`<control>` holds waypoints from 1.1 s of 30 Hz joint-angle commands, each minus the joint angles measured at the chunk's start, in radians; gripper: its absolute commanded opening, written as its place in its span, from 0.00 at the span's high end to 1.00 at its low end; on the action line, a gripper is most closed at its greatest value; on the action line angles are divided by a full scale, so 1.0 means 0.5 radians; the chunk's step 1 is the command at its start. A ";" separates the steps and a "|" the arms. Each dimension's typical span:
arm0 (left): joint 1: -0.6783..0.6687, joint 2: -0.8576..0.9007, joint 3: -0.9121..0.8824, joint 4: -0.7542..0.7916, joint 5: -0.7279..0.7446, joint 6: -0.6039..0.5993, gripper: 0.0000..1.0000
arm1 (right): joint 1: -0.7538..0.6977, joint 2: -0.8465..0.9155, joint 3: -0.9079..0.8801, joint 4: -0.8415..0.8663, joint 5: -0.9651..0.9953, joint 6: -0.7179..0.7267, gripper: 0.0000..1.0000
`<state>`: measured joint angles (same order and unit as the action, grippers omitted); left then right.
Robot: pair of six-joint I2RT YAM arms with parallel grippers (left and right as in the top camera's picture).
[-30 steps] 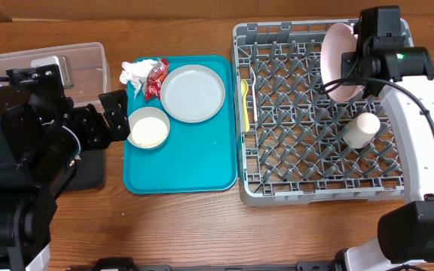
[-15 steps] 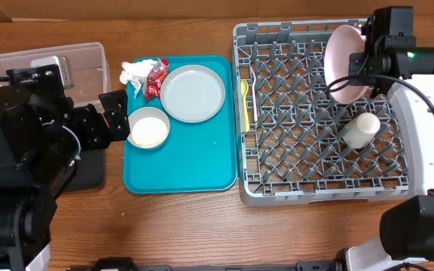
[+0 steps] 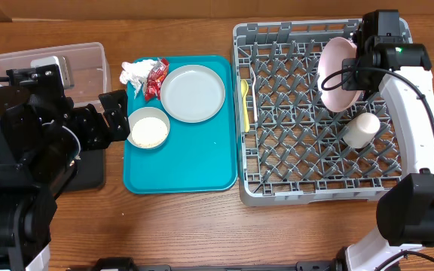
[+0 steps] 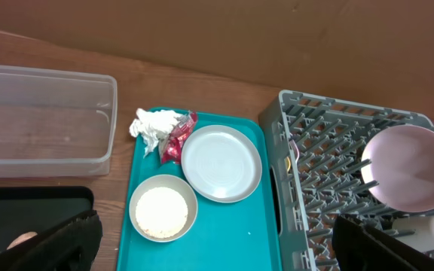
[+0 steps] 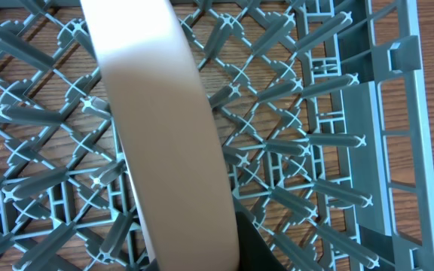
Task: Sort waste into correct bins and load items into the dishwasher rack
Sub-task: 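Lower the white plate upright into the rack slots, then open the right gripper and withdraw it upward from the plate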
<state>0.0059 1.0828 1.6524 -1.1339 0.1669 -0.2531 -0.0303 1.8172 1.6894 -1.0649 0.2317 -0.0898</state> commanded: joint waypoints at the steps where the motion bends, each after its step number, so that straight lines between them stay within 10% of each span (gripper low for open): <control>1: -0.013 -0.006 0.039 0.001 -0.027 0.027 0.00 | 0.005 -0.013 0.024 0.011 0.005 0.014 0.89; 18: -0.013 -0.006 0.039 0.000 -0.027 0.027 0.00 | 0.006 -0.013 0.023 -0.031 0.051 0.027 0.87; 25: -0.013 -0.006 0.039 0.000 -0.027 0.027 0.00 | 0.101 -0.050 0.057 -0.032 0.093 0.030 0.40; 33: -0.013 -0.006 0.039 0.000 -0.027 0.028 0.00 | 0.242 -0.327 0.485 -0.225 -0.093 0.136 0.34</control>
<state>0.0059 1.0828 1.6524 -1.1351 0.1665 -0.2531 0.0597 1.7748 1.8183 -1.1450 0.2691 -0.0494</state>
